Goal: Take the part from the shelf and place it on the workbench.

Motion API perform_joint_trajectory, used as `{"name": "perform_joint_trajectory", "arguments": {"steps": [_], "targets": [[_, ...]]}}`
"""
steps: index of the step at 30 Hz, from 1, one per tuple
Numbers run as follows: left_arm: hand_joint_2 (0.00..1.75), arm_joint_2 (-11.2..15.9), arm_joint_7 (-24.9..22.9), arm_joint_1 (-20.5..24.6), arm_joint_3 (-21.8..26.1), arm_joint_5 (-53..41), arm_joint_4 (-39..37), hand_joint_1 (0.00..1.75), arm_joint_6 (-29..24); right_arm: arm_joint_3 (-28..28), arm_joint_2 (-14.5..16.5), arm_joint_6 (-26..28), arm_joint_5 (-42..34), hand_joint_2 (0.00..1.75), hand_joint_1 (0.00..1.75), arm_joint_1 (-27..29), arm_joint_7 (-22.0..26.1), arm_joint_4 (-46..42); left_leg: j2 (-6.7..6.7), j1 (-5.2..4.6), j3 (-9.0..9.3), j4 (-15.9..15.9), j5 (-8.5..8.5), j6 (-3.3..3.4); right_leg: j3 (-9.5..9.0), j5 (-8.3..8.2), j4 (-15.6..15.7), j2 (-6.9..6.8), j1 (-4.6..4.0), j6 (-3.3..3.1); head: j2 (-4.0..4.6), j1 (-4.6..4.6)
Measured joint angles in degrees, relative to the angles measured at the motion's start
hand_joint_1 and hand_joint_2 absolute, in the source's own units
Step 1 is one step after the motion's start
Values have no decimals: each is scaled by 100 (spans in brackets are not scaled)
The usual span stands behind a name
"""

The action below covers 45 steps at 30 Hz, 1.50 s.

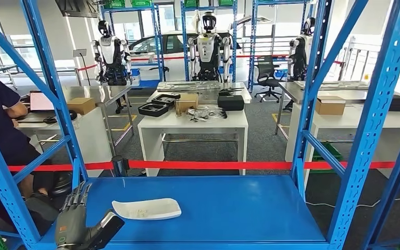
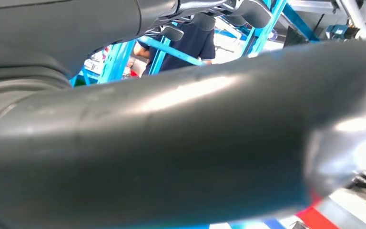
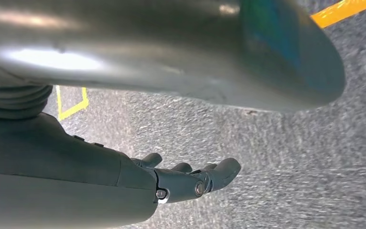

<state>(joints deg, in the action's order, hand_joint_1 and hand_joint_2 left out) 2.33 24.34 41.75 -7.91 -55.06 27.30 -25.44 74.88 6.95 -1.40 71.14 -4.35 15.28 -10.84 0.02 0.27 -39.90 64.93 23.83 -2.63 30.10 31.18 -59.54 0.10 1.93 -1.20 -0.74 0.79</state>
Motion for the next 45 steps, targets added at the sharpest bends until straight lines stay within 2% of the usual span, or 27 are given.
{"name": "perform_joint_trajectory", "arguments": {"steps": [2, 4, 6, 8, 10, 11, 12, 13, 15, 17, 20, 22, 24, 26, 27, 28, 30, 31, 33, 34, 37, 38, 39, 41, 42, 43, 45], "targets": [[0, 3, 20, 14, 17, -17, -10, 0, -8, -1, 0, 0, 7, 0, 0, -9, -2, 0, 24, -38, 241, -509, -85, 63, -39, 62, 28, -4, 1, 83, 0, -1], [0, -1, 49, 19, 32, -26, -15, 0, -13, -2, 1, 0, 15, 0, 0, -14, -3, 0, 11, -59, 311, -626, 18, 165, -89, 52, 59, -21, -3, 160, -1, -8], [0, -14, 80, 16, 38, -28, -13, 0, -14, -2, 1, 0, 23, 0, 0, -21, -3, 0, -10, -42, 382, -661, 54, 258, -95, 63, -42, -36, 2, 202, -1, -19], [0, -38, 105, 17, 46, -31, -11, 0, -13, -2, 0, 0, 27, 0, 0, -36, -2, 0, -25, -36, 469, -681, 109, 347, 159, 250, -522, -32, -1, 211, -1, -29], [0, -73, 131, -12, 54, -36, -20, 0, -12, -2, 0, 0, 27, 0, 0, -37, -2, 0, -46, -58, 519, -675, 171, 404, 634, 528, -1251, -21, -26, 218, -1, -40], [0, -92, 145, -42, 57, -39, -23, 0, -11, -2, 0, 0, 27, 0, 0, -33, -2, 0, -60, -71, 548, -670, 205, 415, 842, 577, -1498, -18, -41, 218, -1, -45], [0, -107, 162, -71, 60, -42, -26, 0, -10, -2, 0, 0, 27, 0, 0, -30, -2, 0, -73, -83, 585, -662, 242, 417, 969, 515, -1568, -15, -55, 211, -1, -49], [0, -116, 182, -92, 63, -44, -26, 0, -10, -2, 0, 1, 26, 0, 0, -28, -1, 0, -84, -90, 630, -649, 283, 413, 994, 330, -1430, -14, -69, 196, -1, -51], [0, -133, 227, -107, 71, -44, -23, 0, -8, -2, -2, 5, 21, 0, 0, -25, 5, 0, -95, -94, 724, -621, 377, 385, 799, -202, -727, -11, -96, 146, -1, -52], [0, -146, 267, -107, 80, -41, -19, 0, 0, -3, -4, 12, 13, 0, 0, -28, 12, 0, -107, -106, 778, -598, 454, 332, 622, -394, -174, -6, -130, 95, -1, -49], [0, -153, 304, -119, 88, -37, -4, 0, 15, -2, -3, 18, 6, 0, 0, -23, 15, 1, -120, -119, 814, -556, 488, 227, 528, -385, -42, 3, -134, 2, -2, -44], [0, -154, 339, -124, 89, -38, 14, 0, 24, -2, -1, 18, 2, 0, 0, -27, 16, 1, -100, -111, 738, -353, 532, 161, 434, -375, -15, 8, -106, -59, -1, -34], [0, -155, 397, -129, 89, -42, 29, 0, 54, -2, -1, 17, -1, 0, 0, -33, 15, 0, -71, -79, 412, 212, 695, 89, 344, -325, 3, 13, -89, -102, -1, -18], [0, -160, 480, -172, 89, -47, 37, 0, 96, -2, 0, 15, -5, 0, 0, -25, 14, 0, -53, -37, -26, 829, 897, 32, 267, -250, 5, 15, -86, -116, -1, -12], [0, -165, 528, -205, 89, -50, 42, 0, 114, -2, 0, 14, -8, 0, 0, -18, 13, 1, -45, -22, -167, 950, 892, 17, 220, -209, 5, 16, -83, -113, -1, -10], [0, -172, 580, -233, 89, -55, 52, 0, 129, -2, 0, 13, -10, 0, 0, -13, 13, 1, -38, -12, -217, 883, 768, 12, 165, -168, 5, 17, -80, -106, -1, -8], [0, -188, 683, -258, 89, -66, 89, 0, 158, -2, 0, 13, -15, 0, 0, -10, 14, 1, -30, -4, -66, 244, 218, 28, 48, -79, 8, 18, -71, -74, -1, -5], [0, -196, 726, -258, 89, -69, 107, 0, 171, -2, -1, 13, -17, 0, 0, -14, 15, 1, -26, -10, 38, -85, 42, 40, -4, -38, 8, 18, -69, -47, -1, -5], [0, -219, 805, -267, 89, -73, 136, 0, 225, -2, -1, 14, -19, 0, 0, -22, 13, 1, -10, -40, 192, -468, 1, 96, -49, 40, 7, 18, -78, 27, -2, -1], [0, -233, 839, -282, 88, -74, 147, 0, 252, -2, 0, 15, -19, 0, 0, -24, 12, 1, -7, -55, 224, -489, 81, 134, -66, 75, 13, 17, -84, 67, 0, -2], [0, -281, 910, -305, 87, -95, 193, 0, 311, -2, -2, 20, -17, 0, 0, -34, 15, 1, -16, -31, 329, -552, 61, 254, -99, 202, -56, 8, -91, 172, 3, -14], [0, -299, 923, -293, 87, -103, 205, 0, 326, -2, -4, 22, -17, 0, 0, -41, 16, 0, -17, -20, 364, -571, 74, 292, -10, 298, -255, 6, -92, 193, 1, -22], [0, -317, 934, -286, 87, -110, 213, 0, 340, -2, -4, 22, -17, 0, 0, -45, 16, 0, -18, -21, 387, -580, 96, 327, 172, 425, -579, 4, -92, 203, -1, -33], [0, -353, 941, -302, 87, -119, 214, 0, 362, -2, -4, 22, -17, 0, 0, -39, 14, 0, -24, -43, 426, -578, 155, 380, 694, 647, -1348, 5, -99, 206, -2, -51], [0, -367, 943, -320, 87, -122, 214, 0, 368, -2, -4, 22, -17, 0, 0, -31, 11, 0, -30, -56, 453, -576, 186, 391, 898, 628, -1564, 6, -101, 202, -1, -55], [0, -376, 943, -335, 87, -122, 214, 0, 369, -2, -4, 22, -17, 0, 0, -23, 9, 0, -37, -67, 490, -574, 220, 395, 999, 496, -1569, 6, -103, 193, -1, -60], [0, -387, 943, -346, 87, -122, 216, 0, 369, -2, -6, 22, -17, 0, 0, -14, 7, 0, -46, -77, 590, -568, 298, 380, 887, -23, -993, 5, -109, 164, -1, -67]]}}
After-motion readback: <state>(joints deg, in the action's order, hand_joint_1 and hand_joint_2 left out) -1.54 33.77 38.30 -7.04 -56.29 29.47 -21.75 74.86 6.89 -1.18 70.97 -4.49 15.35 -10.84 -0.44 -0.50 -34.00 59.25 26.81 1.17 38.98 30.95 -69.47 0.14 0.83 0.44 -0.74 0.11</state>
